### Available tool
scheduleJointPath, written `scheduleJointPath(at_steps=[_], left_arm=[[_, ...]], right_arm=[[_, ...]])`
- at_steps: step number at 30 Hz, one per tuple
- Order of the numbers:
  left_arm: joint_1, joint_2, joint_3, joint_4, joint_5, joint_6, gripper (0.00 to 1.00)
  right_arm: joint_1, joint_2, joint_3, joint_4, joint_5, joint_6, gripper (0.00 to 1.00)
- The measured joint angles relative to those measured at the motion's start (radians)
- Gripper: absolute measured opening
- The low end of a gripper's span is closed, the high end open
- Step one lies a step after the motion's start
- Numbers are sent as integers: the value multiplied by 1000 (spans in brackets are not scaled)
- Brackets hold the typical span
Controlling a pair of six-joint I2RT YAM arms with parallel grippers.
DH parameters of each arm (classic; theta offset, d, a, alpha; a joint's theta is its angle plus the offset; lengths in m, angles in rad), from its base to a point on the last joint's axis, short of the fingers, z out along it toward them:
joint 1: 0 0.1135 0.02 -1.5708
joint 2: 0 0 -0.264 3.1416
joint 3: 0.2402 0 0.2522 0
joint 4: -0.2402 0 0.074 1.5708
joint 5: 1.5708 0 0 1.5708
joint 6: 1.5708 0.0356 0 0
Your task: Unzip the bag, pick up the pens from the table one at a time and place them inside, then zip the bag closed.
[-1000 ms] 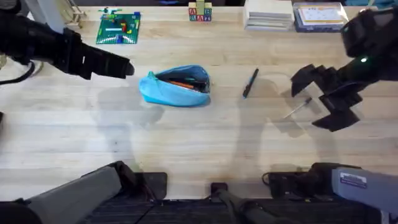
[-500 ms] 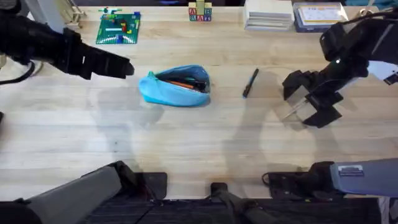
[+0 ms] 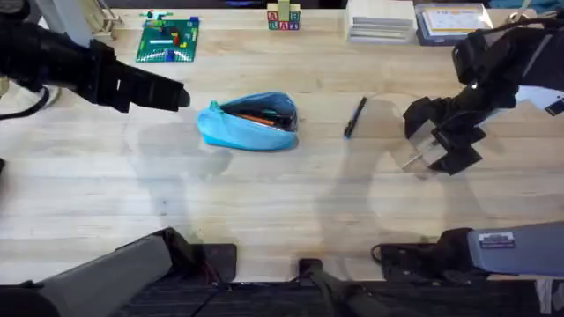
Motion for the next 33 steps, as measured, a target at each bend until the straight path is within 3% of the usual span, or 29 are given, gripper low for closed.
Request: scheduleJointPath(at_steps=[6, 9, 16, 29, 33], left_arm=[[0, 0, 0, -4, 0, 0, 995], [0, 0, 0, -4, 0, 0, 995], [0, 0, 0, -3, 0, 0, 995], [0, 0, 0, -3, 0, 0, 995], [0, 0, 0, -4, 0, 0, 995]], right_arm=[[0, 5, -3, 22, -13, 12, 719], [0, 4, -5, 36, -25, 15, 584], [0, 4, -5, 29, -17, 19, 59], [0, 3, -2, 21, -16, 19, 29], [0, 4, 23, -97, 21, 8, 31]])
